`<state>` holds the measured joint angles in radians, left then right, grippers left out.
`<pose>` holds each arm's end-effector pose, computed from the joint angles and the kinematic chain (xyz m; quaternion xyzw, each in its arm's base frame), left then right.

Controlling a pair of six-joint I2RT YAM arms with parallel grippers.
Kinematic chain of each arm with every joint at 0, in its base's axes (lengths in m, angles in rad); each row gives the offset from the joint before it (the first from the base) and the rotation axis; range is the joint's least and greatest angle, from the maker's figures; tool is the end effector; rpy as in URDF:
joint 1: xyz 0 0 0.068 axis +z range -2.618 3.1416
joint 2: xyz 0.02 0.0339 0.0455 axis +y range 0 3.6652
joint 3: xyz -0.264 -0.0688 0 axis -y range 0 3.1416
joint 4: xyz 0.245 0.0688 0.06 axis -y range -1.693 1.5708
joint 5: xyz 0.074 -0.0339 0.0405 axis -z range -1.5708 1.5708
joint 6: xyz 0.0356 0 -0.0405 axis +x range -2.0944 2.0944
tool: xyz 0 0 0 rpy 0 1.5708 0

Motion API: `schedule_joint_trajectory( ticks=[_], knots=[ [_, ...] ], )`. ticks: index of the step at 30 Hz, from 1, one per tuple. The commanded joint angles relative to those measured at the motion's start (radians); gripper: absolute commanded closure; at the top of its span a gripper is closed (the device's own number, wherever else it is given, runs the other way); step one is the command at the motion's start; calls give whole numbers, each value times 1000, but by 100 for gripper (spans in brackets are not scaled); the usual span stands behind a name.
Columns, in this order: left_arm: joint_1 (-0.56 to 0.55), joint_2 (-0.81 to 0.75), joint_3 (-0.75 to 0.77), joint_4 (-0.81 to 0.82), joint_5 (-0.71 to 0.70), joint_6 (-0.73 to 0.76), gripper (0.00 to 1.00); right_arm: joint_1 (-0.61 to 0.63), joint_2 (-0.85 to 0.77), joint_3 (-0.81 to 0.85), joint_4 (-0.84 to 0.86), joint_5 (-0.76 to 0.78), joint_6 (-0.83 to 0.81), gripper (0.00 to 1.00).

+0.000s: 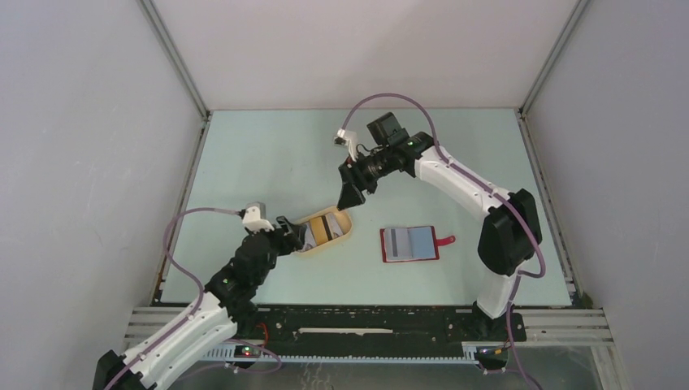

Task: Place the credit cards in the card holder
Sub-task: Pick up the credit card from the storage box.

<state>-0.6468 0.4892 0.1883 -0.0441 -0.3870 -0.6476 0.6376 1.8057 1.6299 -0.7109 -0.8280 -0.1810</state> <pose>0.1193 -0.0733 0.1861 -0.1109 0.8027 -0.2149 0.5452 0.3019 0.2563 0.3105 -0.4670 0.7375 0.4386 0.2133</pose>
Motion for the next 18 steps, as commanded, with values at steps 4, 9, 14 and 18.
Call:
schedule_joint_trajectory(
  ticks=[4, 9, 14, 18],
  knots=[
    [95, -8, -47, 40, 82, -30, 24, 21, 73, 60, -43, 18, -20, 27],
    [141, -6, -59, 39, 108, -43, 23, 33, 107, 76, -40, 35, -16, 27],
    [186, 19, -74, 66, 150, -62, 23, 49, 153, 110, -39, 70, 1, 27],
    [199, 41, -89, 95, 169, -71, 23, 62, 170, 127, -24, 118, 31, 27]
  ],
)
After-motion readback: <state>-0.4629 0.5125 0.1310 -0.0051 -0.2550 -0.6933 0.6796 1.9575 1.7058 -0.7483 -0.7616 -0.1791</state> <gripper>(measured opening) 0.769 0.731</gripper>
